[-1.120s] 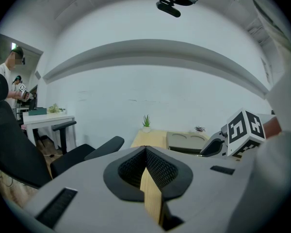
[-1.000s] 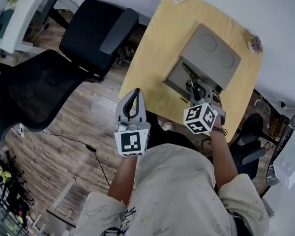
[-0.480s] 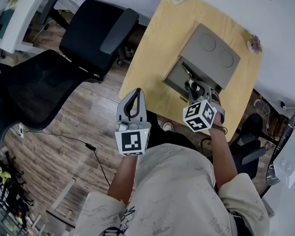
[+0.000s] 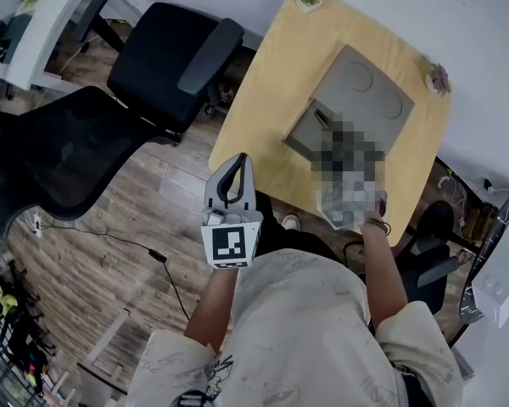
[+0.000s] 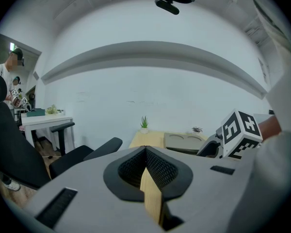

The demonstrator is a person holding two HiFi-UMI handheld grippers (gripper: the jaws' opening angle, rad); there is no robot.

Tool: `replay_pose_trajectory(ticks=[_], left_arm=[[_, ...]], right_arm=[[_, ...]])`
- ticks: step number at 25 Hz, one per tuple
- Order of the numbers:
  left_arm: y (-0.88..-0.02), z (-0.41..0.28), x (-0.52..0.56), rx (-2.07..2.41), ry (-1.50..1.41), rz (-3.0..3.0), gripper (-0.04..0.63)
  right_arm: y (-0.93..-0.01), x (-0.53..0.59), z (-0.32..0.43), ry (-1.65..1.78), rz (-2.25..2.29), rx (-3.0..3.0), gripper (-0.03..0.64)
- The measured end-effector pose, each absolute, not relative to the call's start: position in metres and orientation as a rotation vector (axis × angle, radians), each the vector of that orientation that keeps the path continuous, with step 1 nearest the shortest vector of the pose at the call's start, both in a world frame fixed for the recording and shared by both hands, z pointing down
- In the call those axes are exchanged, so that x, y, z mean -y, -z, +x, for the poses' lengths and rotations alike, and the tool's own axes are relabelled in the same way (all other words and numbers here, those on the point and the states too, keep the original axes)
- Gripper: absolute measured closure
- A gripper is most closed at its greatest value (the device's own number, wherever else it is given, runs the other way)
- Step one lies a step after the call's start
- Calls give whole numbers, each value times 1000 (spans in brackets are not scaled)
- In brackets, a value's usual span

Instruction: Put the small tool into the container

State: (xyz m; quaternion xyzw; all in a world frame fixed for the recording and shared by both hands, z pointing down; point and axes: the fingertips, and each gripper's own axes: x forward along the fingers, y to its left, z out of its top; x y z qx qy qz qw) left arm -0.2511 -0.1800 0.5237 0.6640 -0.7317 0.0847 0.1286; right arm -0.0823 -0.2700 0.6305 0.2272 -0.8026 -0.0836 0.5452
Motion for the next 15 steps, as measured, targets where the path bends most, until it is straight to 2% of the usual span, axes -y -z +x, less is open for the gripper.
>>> replay_pose_trajectory(ticks=[15], left_arm=[[-505, -223, 175, 2118, -272, 2012, 589]], right_arm=[[-603, 261, -64, 143, 641, 1998, 463]])
